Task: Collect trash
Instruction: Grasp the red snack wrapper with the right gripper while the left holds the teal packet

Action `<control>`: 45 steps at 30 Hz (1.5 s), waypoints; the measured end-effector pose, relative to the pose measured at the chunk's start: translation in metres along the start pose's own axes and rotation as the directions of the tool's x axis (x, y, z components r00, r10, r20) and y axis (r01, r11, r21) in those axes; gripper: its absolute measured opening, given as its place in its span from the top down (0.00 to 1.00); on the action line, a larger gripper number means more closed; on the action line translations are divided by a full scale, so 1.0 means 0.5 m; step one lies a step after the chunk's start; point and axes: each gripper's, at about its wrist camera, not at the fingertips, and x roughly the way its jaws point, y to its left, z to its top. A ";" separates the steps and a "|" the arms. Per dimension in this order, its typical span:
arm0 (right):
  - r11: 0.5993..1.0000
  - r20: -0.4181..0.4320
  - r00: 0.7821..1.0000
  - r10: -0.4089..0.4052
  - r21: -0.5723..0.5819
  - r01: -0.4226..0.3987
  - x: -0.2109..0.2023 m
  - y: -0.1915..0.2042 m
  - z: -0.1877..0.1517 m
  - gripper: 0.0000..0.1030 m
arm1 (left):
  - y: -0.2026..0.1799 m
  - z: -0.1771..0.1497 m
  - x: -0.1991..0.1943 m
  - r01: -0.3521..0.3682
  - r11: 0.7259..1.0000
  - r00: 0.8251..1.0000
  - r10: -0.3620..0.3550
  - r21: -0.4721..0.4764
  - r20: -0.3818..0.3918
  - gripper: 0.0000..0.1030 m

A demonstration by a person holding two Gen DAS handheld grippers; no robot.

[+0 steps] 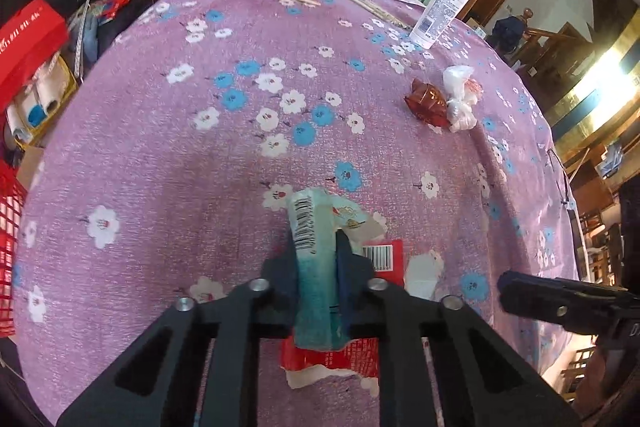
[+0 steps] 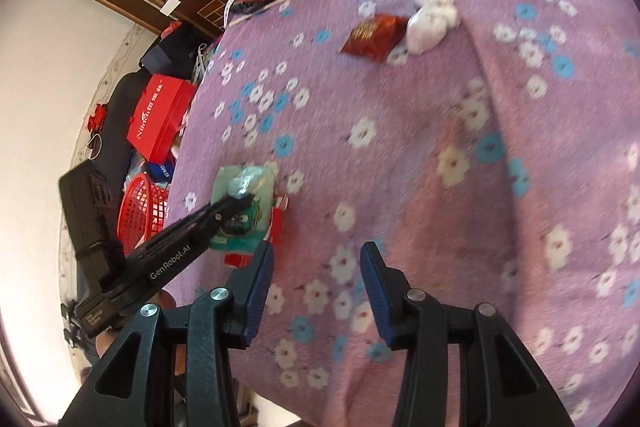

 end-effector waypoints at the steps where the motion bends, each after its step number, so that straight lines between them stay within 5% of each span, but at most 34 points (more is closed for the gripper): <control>1: 1.000 -0.005 1.000 0.008 0.002 -0.008 0.007 0.006 -0.003 0.53 | 0.006 -0.002 -0.009 0.002 1.000 1.000 -0.002 -0.009 0.009 0.89; 7: 0.999 -0.017 0.999 0.031 -0.021 -0.031 0.035 0.048 -0.002 0.53 | 0.064 -0.006 -0.059 0.122 0.985 0.991 -0.115 -0.123 0.062 0.89; 16: 0.996 -0.062 0.998 -0.013 -0.084 0.008 0.118 0.096 0.001 0.53 | 0.096 -0.046 -0.108 0.018 0.995 0.997 -0.010 -0.098 0.082 0.89; 18: 0.995 -0.077 0.996 -0.037 -0.097 0.029 0.139 0.099 0.001 0.80 | 0.092 -0.061 -0.118 -0.009 0.997 0.996 0.016 -0.079 0.088 0.89; 21: 0.994 -0.082 0.995 -0.059 -0.097 0.051 0.147 0.103 -0.005 0.95 | 0.088 -0.080 -0.134 -0.044 0.997 0.994 0.050 -0.060 0.097 0.89; 32: 0.961 0.151 0.976 -0.158 -0.205 0.187 0.003 0.130 -0.052 0.96 | 0.037 -0.110 -0.167 -0.139 0.989 0.977 0.144 -0.043 0.159 0.89; 45: 0.943 0.259 0.952 -0.163 -0.241 0.227 -0.078 0.140 -0.049 0.96 | -0.029 -0.094 -0.186 -0.174 0.985 0.964 0.172 -0.010 0.204 0.89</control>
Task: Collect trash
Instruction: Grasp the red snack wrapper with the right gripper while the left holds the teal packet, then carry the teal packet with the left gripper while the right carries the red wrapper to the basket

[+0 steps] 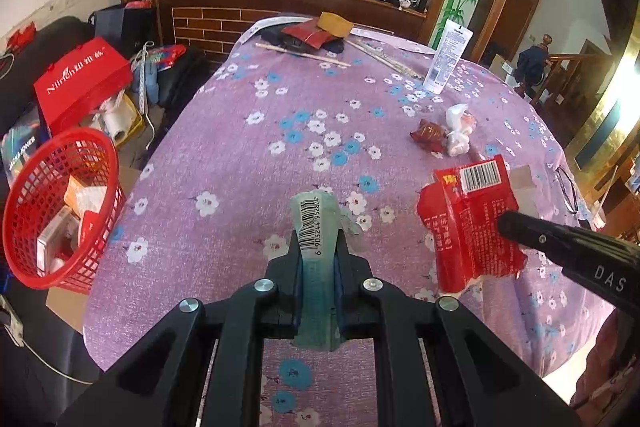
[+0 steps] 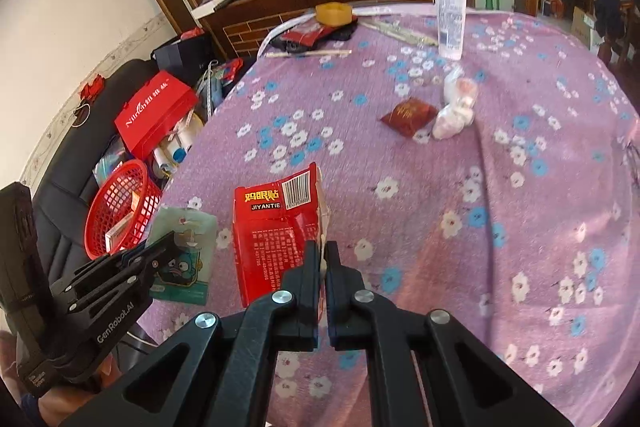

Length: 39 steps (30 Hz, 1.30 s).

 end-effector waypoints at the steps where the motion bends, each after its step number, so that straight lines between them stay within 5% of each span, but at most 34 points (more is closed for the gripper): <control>1: 1.000 0.003 1.000 0.001 0.000 -0.001 0.000 0.002 0.002 0.96 | -0.003 0.002 -0.002 -0.004 1.000 1.000 0.004 0.002 0.003 0.89; 19: 0.998 0.065 0.998 0.020 -0.054 -0.017 -0.016 0.031 0.042 0.96 | 0.003 0.036 -0.017 -0.072 0.997 0.996 0.070 0.028 0.062 0.89; 39: 0.995 0.042 0.999 0.029 -0.093 -0.025 0.008 0.054 0.049 0.96 | 0.021 0.037 -0.014 -0.093 0.996 0.993 0.092 0.003 0.067 0.89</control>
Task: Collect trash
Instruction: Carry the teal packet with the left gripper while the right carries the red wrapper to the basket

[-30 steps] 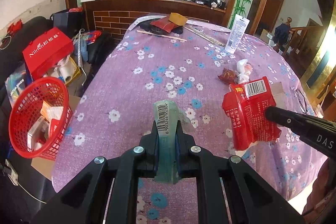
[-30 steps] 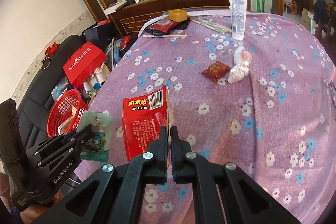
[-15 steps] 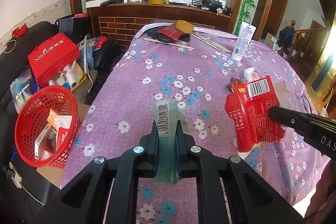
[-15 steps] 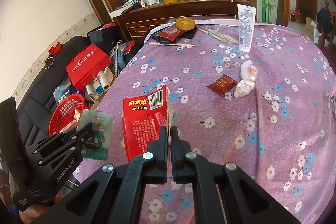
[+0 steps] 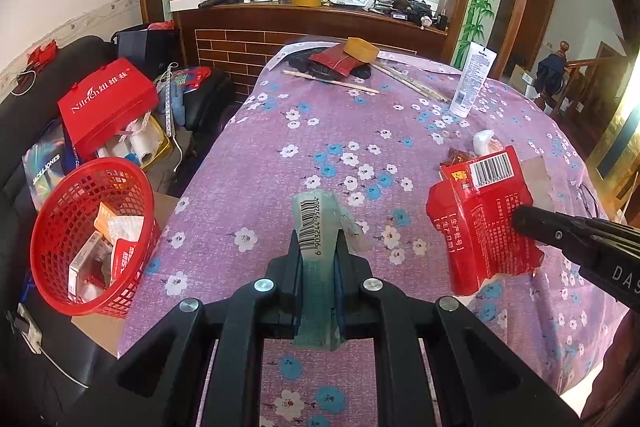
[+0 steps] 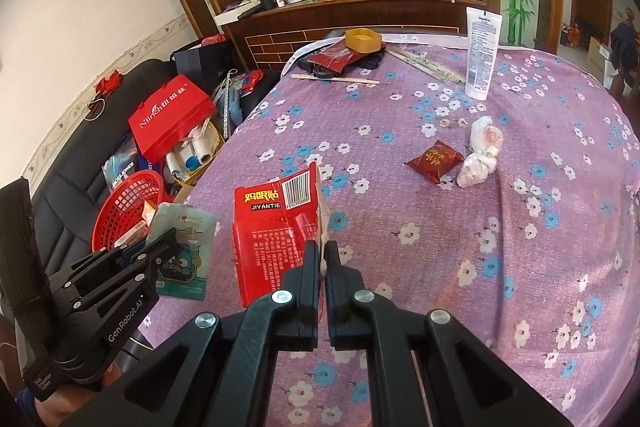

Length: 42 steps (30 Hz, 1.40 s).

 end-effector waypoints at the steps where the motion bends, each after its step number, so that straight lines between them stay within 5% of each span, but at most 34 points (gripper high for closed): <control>1: 1.000 0.000 1.000 0.001 -0.002 -0.001 0.000 0.002 0.000 0.96 | 0.000 0.000 0.000 0.000 1.000 1.000 0.000 0.000 0.000 0.89; 31: 0.997 -0.031 0.999 0.022 -0.072 -0.024 0.032 0.069 0.006 0.96 | 0.070 -0.011 -0.009 -0.030 0.997 0.999 0.031 -0.071 0.013 0.89; 42: 0.987 -0.042 0.998 0.040 -0.151 -0.045 0.055 0.156 0.040 0.96 | 0.199 0.002 -0.053 -0.066 0.978 0.995 0.079 -0.196 0.057 0.89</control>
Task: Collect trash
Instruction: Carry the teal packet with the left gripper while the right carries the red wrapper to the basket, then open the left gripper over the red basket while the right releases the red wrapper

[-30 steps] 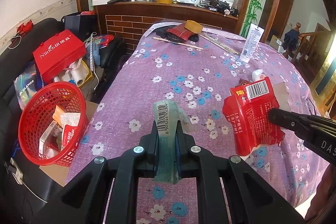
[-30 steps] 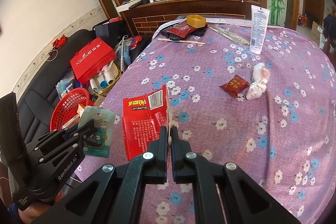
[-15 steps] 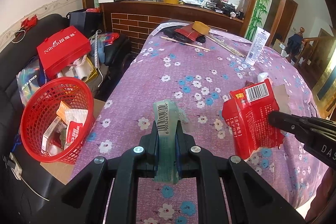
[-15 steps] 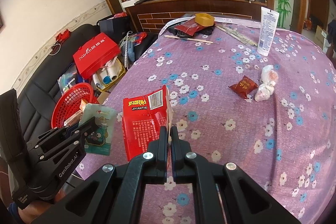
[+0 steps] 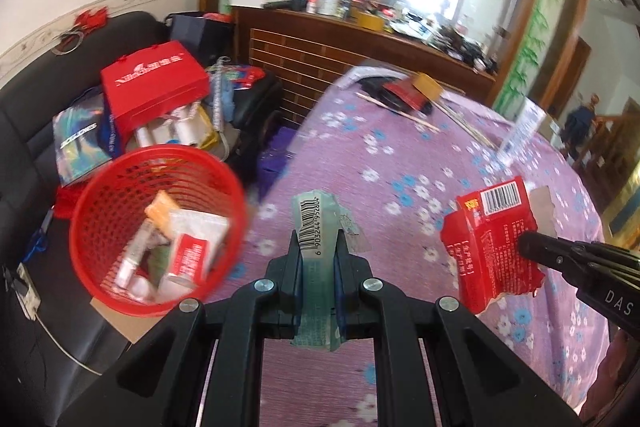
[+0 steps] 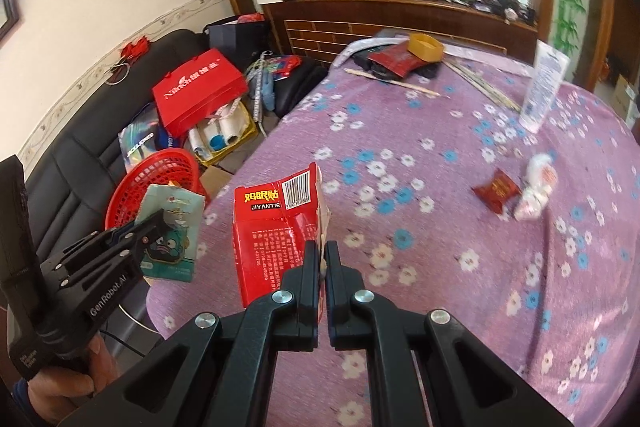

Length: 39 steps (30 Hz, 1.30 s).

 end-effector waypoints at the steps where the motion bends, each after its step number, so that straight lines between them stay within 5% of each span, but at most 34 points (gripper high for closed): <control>1: 1.000 0.001 1.000 0.004 -0.009 -0.004 0.003 0.012 0.007 0.96 | 0.018 0.004 -0.004 -0.009 1.000 1.000 0.009 -0.015 0.005 0.89; 15: 0.989 -0.017 0.994 0.105 -0.101 -0.106 0.103 0.200 0.112 0.96 | 0.257 0.033 -0.016 -0.118 0.978 0.993 0.118 -0.173 -0.011 0.89; 27: 0.976 -0.049 0.993 0.105 -0.188 -0.112 0.200 0.339 0.156 0.95 | 0.322 0.050 0.021 -0.127 0.978 0.992 0.122 -0.167 -0.041 0.88; 29: 0.976 -0.055 0.993 0.103 -0.186 -0.111 0.222 0.351 0.165 0.93 | 0.328 0.052 0.032 -0.131 0.978 0.991 0.123 -0.165 -0.053 0.76; 31: 0.975 -0.069 0.991 0.113 -0.183 -0.124 0.237 0.355 0.172 0.84 | 0.332 0.053 0.034 -0.141 0.976 0.990 0.134 -0.168 -0.053 0.41; 33: 0.978 -0.052 0.992 0.116 -0.167 -0.123 0.226 0.344 0.173 0.72 | 0.334 0.051 0.023 -0.144 0.973 0.990 0.141 -0.181 -0.030 0.37; 39: 0.987 -0.031 0.993 0.113 -0.115 -0.116 0.175 0.285 0.145 0.63 | 0.313 0.044 0.009 -0.111 0.975 0.994 0.109 -0.192 -0.022 0.37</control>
